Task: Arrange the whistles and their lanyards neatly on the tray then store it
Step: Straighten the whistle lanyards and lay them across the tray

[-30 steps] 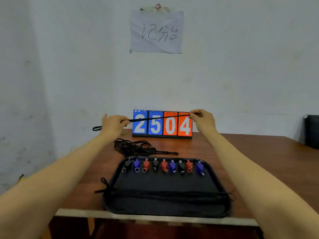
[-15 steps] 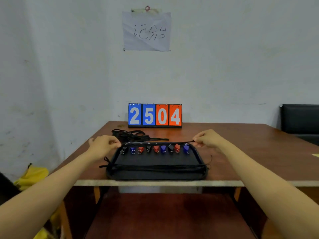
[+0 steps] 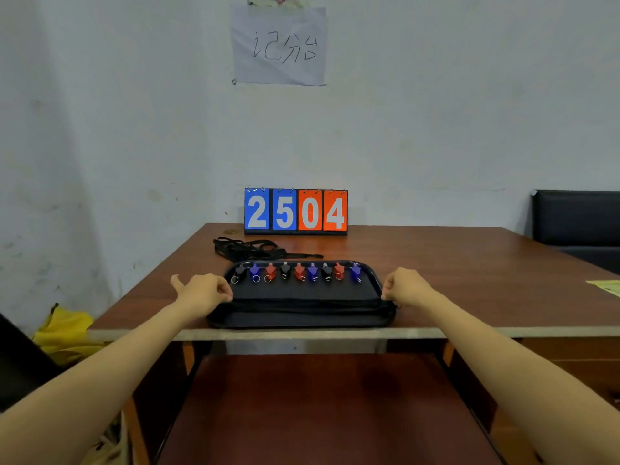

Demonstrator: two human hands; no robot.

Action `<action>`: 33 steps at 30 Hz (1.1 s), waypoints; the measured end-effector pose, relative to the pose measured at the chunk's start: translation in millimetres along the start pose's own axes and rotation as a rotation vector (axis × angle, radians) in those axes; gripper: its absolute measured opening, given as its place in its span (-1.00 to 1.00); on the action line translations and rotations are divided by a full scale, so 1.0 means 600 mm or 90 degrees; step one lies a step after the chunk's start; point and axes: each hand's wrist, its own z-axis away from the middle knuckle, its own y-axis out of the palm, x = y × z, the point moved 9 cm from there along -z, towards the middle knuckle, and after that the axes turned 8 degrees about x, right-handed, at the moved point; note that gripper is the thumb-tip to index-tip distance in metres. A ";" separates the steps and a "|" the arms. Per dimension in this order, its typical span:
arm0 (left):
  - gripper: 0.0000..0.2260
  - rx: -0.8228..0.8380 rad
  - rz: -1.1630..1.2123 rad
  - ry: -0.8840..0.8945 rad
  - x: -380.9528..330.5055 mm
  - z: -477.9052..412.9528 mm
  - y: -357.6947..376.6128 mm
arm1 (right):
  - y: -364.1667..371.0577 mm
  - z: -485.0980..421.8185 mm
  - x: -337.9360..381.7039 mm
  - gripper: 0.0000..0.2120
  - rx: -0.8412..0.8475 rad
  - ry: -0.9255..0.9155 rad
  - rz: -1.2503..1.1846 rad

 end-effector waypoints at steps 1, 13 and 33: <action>-0.89 0.001 -0.002 -0.002 0.003 -0.001 0.002 | 0.002 0.000 0.002 -0.87 0.006 -0.002 0.011; -0.87 -0.008 -0.087 0.021 -0.002 -0.004 0.002 | 0.003 0.000 0.014 -0.87 -0.023 -0.005 0.149; -0.69 -0.058 0.002 0.164 -0.119 -0.094 -0.033 | 0.033 -0.054 0.255 -0.87 0.022 -0.272 -0.019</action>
